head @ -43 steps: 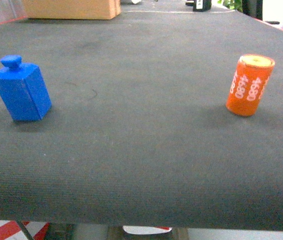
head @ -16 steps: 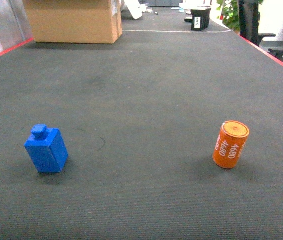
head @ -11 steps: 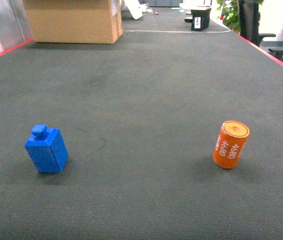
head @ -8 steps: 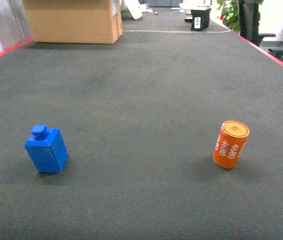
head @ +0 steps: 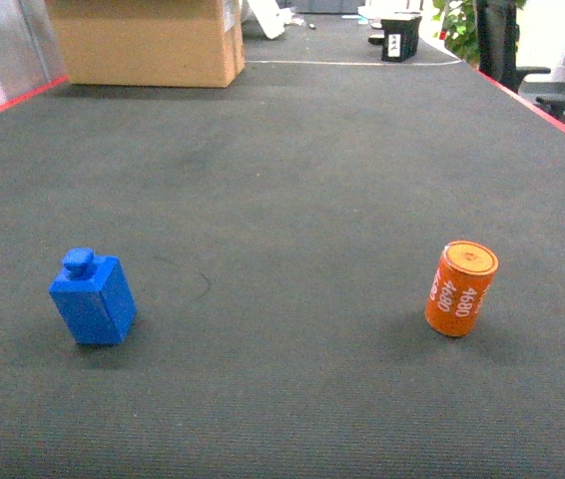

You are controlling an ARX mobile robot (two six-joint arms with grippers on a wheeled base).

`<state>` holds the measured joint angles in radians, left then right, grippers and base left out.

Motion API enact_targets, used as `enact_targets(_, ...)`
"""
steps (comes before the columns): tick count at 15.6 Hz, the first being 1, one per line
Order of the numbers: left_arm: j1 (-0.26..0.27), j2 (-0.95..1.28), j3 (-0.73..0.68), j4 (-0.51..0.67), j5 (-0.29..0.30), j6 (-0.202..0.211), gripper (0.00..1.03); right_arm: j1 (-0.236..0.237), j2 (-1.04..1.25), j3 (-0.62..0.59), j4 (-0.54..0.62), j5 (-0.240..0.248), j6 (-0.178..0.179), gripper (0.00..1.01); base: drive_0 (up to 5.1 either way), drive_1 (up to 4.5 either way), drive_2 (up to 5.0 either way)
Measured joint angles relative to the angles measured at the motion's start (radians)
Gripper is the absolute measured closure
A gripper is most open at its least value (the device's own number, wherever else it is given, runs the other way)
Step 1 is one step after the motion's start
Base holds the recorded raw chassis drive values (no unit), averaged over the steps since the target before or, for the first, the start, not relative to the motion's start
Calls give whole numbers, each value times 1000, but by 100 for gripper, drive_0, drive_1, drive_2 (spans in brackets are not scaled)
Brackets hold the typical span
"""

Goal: Sort blue parts and orange caps into right shelf containers

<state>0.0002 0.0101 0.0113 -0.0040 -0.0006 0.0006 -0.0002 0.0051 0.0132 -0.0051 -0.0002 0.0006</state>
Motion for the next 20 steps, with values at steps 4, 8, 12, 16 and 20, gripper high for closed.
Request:
enact_targets(4, 0, 0, 0, 0, 0, 0, 5, 0, 0, 0, 0, 0, 0, 3, 0, 0, 0)
enact_targets(8, -144, 204, 7, 130, -247, -35, 5, 110, 148, 46, -99, 128, 11, 3, 0, 0, 0)
enact_targets(12, -178, 944, 117, 811, -198, -74, 5, 256, 789, 94, 502, 167, 58, 3, 0, 0, 0)
enact_targets(16, -225, 1435, 322, 951, -164, -80, 5, 276, 1385, 296, 825, 152, 90, 3, 0, 0, 0)
enact_targets(20, -207, 1659, 410, 978, -147, -61, 5, 280, 1613, 397, 859, 139, 104, 3, 0, 0, 0)
